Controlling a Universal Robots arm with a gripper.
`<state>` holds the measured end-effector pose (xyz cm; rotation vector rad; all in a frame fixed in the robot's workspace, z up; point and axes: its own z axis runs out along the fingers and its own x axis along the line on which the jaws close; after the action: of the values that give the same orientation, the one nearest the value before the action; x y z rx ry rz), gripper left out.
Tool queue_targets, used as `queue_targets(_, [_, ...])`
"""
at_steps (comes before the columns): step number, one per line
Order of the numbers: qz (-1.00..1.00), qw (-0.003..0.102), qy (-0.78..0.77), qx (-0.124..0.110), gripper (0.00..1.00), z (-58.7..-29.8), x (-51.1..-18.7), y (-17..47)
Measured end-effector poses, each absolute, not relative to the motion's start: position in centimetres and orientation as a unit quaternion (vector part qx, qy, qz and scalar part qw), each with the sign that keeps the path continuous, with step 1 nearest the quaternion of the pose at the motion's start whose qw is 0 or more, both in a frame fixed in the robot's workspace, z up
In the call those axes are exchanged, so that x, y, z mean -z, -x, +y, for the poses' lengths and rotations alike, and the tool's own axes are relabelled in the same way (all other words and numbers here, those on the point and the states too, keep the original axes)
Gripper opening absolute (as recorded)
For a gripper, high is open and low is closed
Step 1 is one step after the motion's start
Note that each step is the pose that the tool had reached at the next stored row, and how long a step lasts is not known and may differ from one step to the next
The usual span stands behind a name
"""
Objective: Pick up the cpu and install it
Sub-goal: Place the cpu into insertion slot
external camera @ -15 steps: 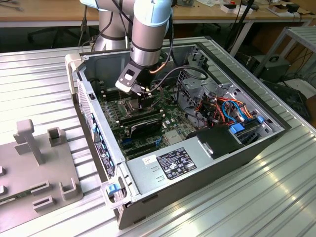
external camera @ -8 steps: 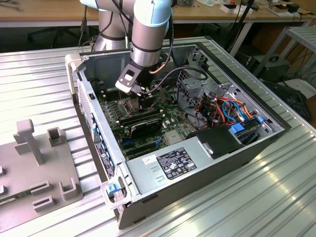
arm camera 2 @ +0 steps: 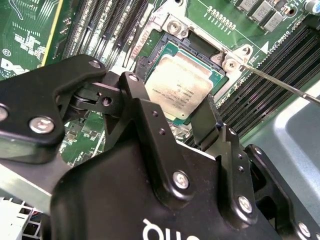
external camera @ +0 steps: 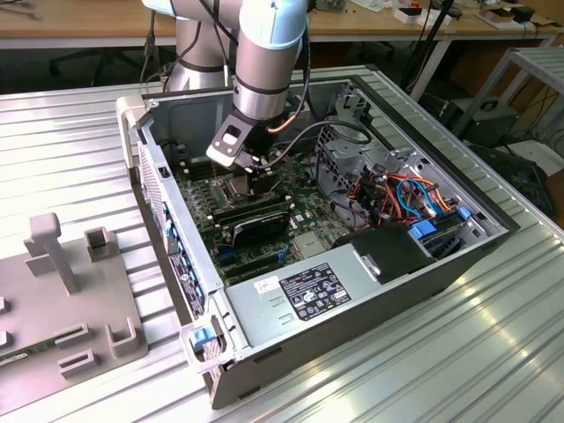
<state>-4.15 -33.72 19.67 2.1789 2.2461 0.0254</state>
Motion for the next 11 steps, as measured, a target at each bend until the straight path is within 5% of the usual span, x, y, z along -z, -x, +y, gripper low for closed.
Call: queue_targets(11, [0.718, 0.006, -0.696, -0.008, 0.61, -33.89, -19.68, 4.15])
